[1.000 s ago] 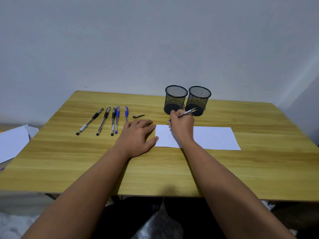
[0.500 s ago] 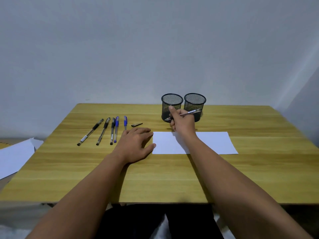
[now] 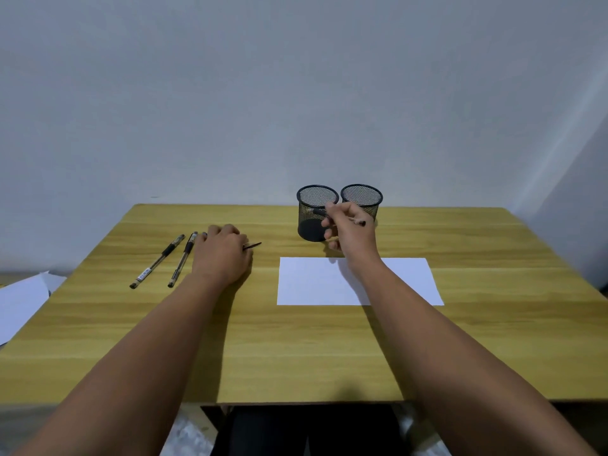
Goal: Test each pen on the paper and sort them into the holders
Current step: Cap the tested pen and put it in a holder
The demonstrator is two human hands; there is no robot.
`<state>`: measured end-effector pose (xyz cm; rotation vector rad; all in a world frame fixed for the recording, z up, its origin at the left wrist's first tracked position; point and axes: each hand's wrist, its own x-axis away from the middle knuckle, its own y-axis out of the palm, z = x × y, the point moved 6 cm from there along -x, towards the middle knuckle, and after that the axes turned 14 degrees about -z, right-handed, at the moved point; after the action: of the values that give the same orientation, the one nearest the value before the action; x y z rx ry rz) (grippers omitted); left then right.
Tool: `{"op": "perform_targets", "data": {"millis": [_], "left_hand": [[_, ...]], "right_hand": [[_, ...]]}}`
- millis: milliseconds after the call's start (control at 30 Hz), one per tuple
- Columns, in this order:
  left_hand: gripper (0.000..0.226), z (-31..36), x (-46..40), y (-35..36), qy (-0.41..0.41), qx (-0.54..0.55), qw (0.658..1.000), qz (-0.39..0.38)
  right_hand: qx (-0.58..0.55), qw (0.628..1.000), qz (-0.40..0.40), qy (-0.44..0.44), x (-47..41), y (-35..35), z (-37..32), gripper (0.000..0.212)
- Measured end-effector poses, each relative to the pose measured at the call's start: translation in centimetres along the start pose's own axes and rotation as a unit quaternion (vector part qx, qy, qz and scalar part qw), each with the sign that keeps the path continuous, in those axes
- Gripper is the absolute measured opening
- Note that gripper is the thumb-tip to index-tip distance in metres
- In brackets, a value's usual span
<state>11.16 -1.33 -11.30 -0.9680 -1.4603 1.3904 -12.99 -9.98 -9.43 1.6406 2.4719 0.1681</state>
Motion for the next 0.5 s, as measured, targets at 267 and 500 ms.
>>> {"op": "perform_targets", "data": {"millis": [267,500], "left_hand": [[0.026,0.9,-0.9,-0.8,-0.003,-0.006,0.999,0.05],[0.007,1.5,1.5,-2.7,0.049,0.214,0.973,0.071]], "right_hand": [[0.032,0.997,-0.055,0.04,0.4,-0.3,0.3,0.02],[0.064,0.992,-0.088,0.068,2.4,-0.6,-1.3,0.012]]}}
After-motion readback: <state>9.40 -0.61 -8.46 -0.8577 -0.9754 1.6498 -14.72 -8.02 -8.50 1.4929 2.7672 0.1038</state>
